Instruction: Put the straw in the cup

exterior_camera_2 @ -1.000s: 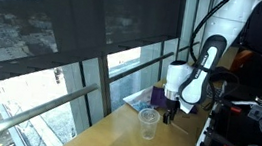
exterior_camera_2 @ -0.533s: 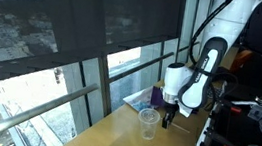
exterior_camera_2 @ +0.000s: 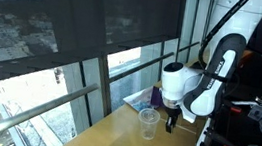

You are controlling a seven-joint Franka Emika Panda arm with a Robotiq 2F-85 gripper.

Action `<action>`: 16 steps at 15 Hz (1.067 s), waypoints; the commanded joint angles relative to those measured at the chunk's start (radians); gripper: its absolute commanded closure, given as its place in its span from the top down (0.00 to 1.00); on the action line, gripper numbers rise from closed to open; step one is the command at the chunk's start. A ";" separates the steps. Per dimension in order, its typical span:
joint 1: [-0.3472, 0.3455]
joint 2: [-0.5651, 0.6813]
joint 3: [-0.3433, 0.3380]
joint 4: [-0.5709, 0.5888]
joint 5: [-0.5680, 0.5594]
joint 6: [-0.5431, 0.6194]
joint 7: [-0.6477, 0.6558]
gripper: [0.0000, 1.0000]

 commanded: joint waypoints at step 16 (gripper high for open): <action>-0.107 -0.369 0.084 0.444 0.104 -1.287 -0.330 0.00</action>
